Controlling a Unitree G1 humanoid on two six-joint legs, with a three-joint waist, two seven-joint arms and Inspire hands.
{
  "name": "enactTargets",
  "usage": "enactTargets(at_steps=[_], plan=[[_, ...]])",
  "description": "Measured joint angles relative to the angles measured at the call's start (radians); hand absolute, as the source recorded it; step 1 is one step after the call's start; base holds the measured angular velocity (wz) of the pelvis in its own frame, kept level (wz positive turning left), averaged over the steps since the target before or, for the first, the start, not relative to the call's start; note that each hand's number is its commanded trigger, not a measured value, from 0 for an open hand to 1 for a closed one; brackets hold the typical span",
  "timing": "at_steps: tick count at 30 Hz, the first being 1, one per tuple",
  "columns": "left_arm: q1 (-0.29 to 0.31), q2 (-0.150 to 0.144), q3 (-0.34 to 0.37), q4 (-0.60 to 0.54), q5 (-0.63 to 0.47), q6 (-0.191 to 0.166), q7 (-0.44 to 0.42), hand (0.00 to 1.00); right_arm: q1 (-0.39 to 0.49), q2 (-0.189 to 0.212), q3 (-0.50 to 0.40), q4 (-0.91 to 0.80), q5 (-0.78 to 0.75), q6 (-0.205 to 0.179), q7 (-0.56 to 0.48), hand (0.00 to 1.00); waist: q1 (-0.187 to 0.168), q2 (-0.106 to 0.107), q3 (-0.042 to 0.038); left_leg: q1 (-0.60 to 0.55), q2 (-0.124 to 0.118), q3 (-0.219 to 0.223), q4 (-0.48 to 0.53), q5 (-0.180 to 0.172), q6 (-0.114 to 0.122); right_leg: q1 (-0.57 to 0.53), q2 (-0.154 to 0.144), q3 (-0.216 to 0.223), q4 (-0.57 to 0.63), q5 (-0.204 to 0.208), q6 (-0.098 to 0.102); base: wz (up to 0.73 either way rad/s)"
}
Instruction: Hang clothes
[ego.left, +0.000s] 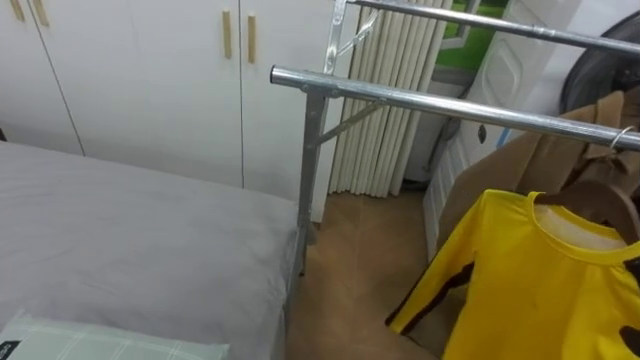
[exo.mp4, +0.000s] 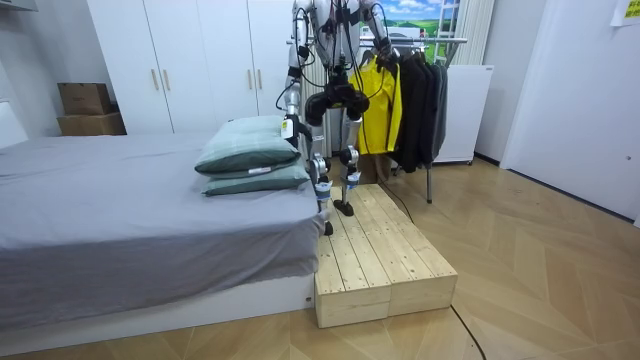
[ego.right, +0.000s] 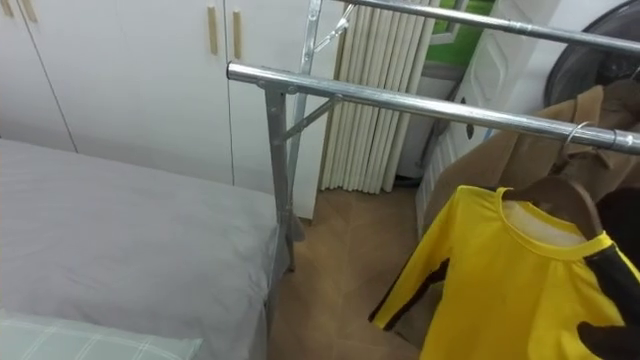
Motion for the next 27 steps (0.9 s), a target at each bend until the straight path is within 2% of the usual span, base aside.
enactTargets(at_steps=[3, 8, 11, 12, 15, 20, 25, 27], plan=[[0.004, 0.0, 0.003, -0.002, -0.001, 0.0, 0.003, 0.0, 0.018, 0.052, 0.0, -0.017, 0.004, -0.024, -0.036, 0.0, -0.001, 0.003, -0.0015, 0.0, 0.001, 0.001, 0.0, 0.0, -0.001, 0.0, 0.004, 0.003, -0.003, 0.001, -0.001, -0.03], [0.006, -0.002, 0.006, -0.002, -0.004, 0.0, 0.012, 0.0, 0.027, 0.092, 0.001, 0.009, 0.031, -0.072, -0.062, 0.0, -0.002, 0.013, -0.0111, 0.005, 0.005, 0.001, -0.002, -0.001, -0.002, 0.003, 0.004, -0.002, -0.008, 0.001, -0.002, 0.02], [0.015, -0.002, 0.01, -0.002, -0.004, 0.0, 0.026, 0.0, 0.029, 0.118, 0.001, 0.029, 0.033, -0.094, -0.071, 0.0, -0.008, 0.014, -0.0116, 0.018, 0.012, 0.001, -0.005, -0.004, -0.006, 0.021, 0.009, -0.004, -0.011, 0.0, -0.004, 0.01], [0.016, -0.004, 0.01, -0.002, -0.004, 0.0, 0.033, 0.0, 0.029, 0.124, 0.001, 0.046, 0.033, -0.114, -0.077, 0.0, -0.009, 0.014, -0.0118, 0.019, 0.013, 0.0, -0.006, -0.007, -0.007, 0.023, 0.01, -0.004, -0.011, -0.002, -0.006, 0.0], [0.016, -0.01, 0.028, -0.002, -0.004, 0.0, 0.043, 0.0, 0.03, 0.142, 0.003, 0.053, 0.033, -0.133, -0.08, 0.0, -0.015, 0.015, -0.0123, 0.024, 0.016, 0.0, -0.009, -0.007, -0.007, 0.021, 0.009, -0.008, -0.012, -0.004, -0.007, 0.0], [0.019, -0.015, 0.029, -0.002, -0.003, 0.0, 0.046, 0.0, 0.03, 0.161, 0.003, 0.061, 0.026, -0.15, -0.086, 0.0, -0.016, 0.024, -0.0159, 0.035, 0.017, 0.001, -0.015, -0.008, -0.009, 0.032, 0.009, -0.009, -0.013, -0.007, -0.008, 0.0], [0.023, -0.019, 0.029, -0.002, -0.003, 0.0, 0.046, 0.0, 0.03, 0.164, 0.011, 0.07, 0.027, -0.163, -0.086, 0.0, -0.02, 0.032, -0.0158, 0.044, 0.017, 0.001, -0.02, -0.01, -0.008, 0.033, 0.013, -0.008, -0.012, -0.018, -0.006, 0.0], [0.023, -0.02, 0.029, -0.002, -0.003, 0.0, 0.047, 0.0, 0.036, 0.171, 0.016, 0.071, 0.028, -0.179, -0.087, 0.0, -0.021, 0.036, -0.018, 0.046, 0.018, 0.003, -0.019, -0.012, -0.009, 0.034, 0.01, -0.005, -0.012, -0.018, -0.006, 0.0]])
